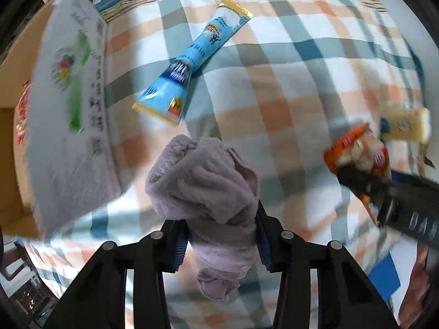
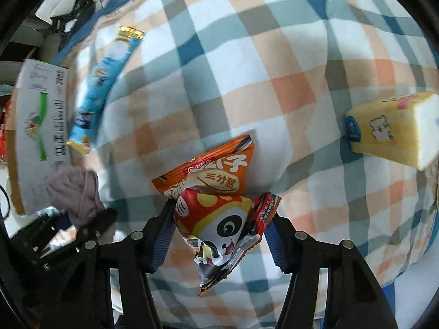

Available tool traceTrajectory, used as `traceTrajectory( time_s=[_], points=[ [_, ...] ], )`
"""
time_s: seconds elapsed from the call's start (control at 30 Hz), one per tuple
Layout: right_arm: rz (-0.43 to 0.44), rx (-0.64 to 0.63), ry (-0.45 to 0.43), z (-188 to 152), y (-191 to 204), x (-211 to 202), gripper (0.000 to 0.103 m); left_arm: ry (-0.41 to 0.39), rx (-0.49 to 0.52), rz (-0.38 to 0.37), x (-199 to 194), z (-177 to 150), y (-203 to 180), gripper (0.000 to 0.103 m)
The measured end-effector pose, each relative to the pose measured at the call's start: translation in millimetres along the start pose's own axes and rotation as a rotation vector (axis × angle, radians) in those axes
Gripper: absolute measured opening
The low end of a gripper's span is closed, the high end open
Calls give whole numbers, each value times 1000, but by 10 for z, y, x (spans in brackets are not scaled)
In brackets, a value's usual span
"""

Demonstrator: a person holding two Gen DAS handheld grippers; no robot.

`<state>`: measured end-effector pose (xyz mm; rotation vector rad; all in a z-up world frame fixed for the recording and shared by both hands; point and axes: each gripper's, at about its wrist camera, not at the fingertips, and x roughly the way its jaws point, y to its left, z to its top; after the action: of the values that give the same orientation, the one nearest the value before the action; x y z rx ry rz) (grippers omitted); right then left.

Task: Organize soft objects
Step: 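Carry sock and panda bag into the box and open both tools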

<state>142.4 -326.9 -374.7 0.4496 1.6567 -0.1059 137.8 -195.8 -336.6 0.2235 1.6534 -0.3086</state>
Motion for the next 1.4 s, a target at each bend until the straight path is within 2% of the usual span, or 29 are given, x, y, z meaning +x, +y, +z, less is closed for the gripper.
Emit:
traceTrajectory(
  time_s=[0.13,0.27,0.37,0.47,0.57,0.67,0.83,0.97,1.2,1.4],
  points=[
    [43,-30,-25,-172,218,-244,62,-48,2,-35,-326,-272,164,39],
    [91,-89,-55,-348,532,-532,62,-130,-23,-45,-779,-449,469,39],
    [125,-153,-83,-482,929,-751,62,-190,-49,-40,-1083,-511,747,39],
    [154,-233,-114,-569,1484,-976,62,-253,-81,-21,-1404,-558,1171,39],
    [167,-296,-140,-610,1987,-1155,62,-306,-114,13,-1626,-444,1721,39],
    [167,-324,-157,-676,2304,-1263,62,-343,-155,48,-1785,-399,2210,39],
    [133,-319,-180,-624,2867,-1201,62,-385,-195,122,-1832,-196,2820,39],
    [107,-283,-176,-501,3162,-1026,62,-371,-228,153,-1705,43,3247,39],
    [33,-224,-130,-198,3323,-454,62,-257,-260,126,-1141,573,3843,39],
    [-23,-197,-80,-14,3412,-14,62,-157,-234,102,-693,923,3980,39]
  ],
)
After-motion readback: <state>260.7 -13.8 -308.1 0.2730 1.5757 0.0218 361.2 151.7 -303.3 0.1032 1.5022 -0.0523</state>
